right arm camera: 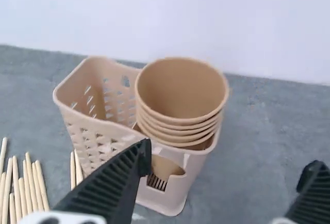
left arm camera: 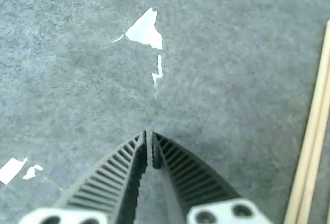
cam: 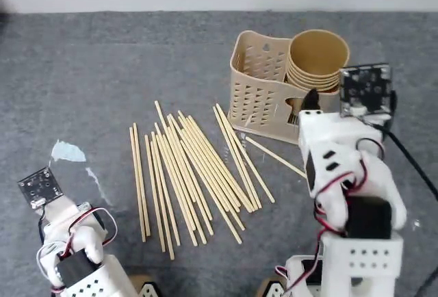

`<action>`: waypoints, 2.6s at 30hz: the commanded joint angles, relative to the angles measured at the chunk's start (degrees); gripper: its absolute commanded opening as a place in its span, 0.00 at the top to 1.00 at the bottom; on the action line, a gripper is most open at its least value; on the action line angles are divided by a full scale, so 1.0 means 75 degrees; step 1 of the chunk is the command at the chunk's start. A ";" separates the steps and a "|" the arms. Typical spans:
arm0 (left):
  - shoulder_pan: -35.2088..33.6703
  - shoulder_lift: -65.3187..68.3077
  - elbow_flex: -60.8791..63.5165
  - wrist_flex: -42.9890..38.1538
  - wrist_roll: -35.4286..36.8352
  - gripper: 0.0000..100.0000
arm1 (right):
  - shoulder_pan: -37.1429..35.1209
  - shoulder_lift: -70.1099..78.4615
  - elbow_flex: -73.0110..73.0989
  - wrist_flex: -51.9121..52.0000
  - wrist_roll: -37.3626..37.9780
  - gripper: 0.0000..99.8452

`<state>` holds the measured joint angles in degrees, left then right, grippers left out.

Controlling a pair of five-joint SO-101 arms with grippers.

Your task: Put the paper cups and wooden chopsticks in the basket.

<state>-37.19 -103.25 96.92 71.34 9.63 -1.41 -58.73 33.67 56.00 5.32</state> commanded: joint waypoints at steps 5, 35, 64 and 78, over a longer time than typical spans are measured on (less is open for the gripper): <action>-0.0012 -0.0141 -0.0064 -0.0188 0.0047 0.98 | -0.0428 -0.0791 -0.0059 0.0908 -0.0047 0.73; -0.0012 -0.0141 -0.0064 -0.0199 0.0047 0.98 | -0.4484 0.6429 -0.0129 -0.0639 -0.0059 0.83; 0.0000 -0.0141 -0.0064 -0.0188 0.0047 0.98 | -0.4437 1.0028 -0.2157 -0.0686 -0.0059 0.95; 0.0000 -0.0141 -0.0064 -0.0188 0.0047 0.98 | -0.4425 0.9747 -0.2133 -0.0674 -0.0059 0.98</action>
<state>-37.19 -103.25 96.92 71.16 9.63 -34.02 16.00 18.73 50.29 5.49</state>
